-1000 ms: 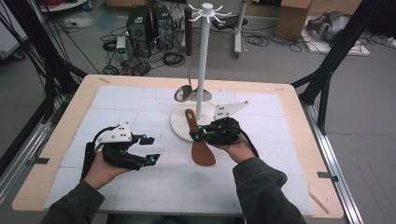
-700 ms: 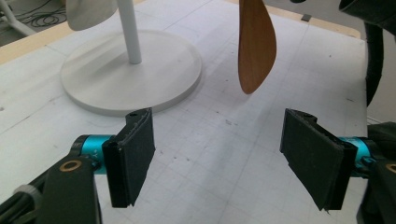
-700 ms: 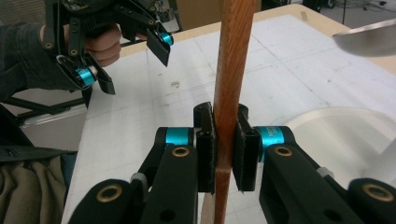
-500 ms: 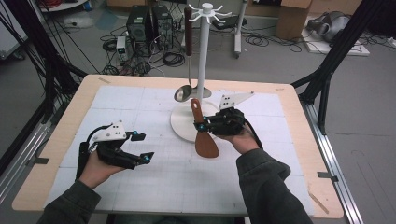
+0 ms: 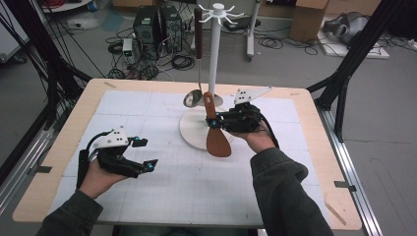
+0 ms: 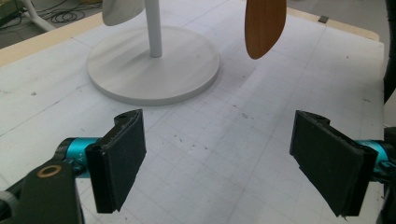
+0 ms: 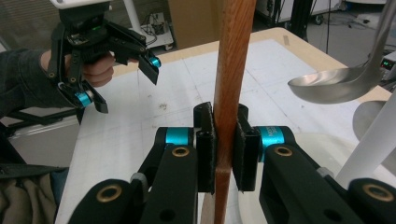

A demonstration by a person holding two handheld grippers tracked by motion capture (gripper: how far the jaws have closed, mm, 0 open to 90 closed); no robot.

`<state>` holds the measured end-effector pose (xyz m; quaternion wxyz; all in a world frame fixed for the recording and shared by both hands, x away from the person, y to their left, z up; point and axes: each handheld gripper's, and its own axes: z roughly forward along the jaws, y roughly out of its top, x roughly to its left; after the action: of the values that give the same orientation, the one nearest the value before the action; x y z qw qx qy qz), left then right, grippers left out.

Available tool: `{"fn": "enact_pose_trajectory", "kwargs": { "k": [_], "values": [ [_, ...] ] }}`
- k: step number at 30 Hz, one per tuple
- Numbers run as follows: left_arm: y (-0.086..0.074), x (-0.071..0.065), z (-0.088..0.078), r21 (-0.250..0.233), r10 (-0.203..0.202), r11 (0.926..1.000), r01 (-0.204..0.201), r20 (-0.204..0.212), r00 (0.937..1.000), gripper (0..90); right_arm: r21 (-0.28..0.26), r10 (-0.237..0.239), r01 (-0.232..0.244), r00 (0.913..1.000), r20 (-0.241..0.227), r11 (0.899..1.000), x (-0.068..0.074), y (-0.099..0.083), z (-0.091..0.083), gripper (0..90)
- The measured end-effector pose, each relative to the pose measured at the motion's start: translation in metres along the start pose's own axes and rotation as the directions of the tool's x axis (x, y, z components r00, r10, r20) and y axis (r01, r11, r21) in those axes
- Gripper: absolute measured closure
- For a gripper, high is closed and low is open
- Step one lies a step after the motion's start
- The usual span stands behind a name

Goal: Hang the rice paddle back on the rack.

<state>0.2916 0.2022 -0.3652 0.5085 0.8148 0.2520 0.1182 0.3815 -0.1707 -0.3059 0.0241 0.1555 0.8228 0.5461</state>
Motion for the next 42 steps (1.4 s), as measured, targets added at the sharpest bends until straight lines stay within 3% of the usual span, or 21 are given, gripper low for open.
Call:
{"fn": "enact_pose_trajectory", "kwargs": {
  "k": [16, 26, 42],
  "values": [
    [-0.001, 0.004, 0.002, 0.009, -0.011, 0.9999, 0.011, -0.032, 0.9994, 14.2, -0.045, -0.042, 0.042, 0.9991, -0.008, 0.998, -0.008, 0.036, -0.012, 82.3],
    [-0.003, 0.004, 0.003, 0.016, -0.012, 0.9998, 0.013, -0.032, 0.9994, 13.1, -0.086, -0.05, 0.051, 0.9987, 0.01, 0.995, -0.011, 0.057, -0.025, 82.4],
    [-0.004, 0.004, 0.004, 0.016, -0.024, 0.9996, 0.024, -0.025, 0.9994, 11.2, -0.108, -0.088, 0.091, 0.9957, 0.031, 0.99, -0.014, 0.091, -0.041, 82.3]
  ]
}}
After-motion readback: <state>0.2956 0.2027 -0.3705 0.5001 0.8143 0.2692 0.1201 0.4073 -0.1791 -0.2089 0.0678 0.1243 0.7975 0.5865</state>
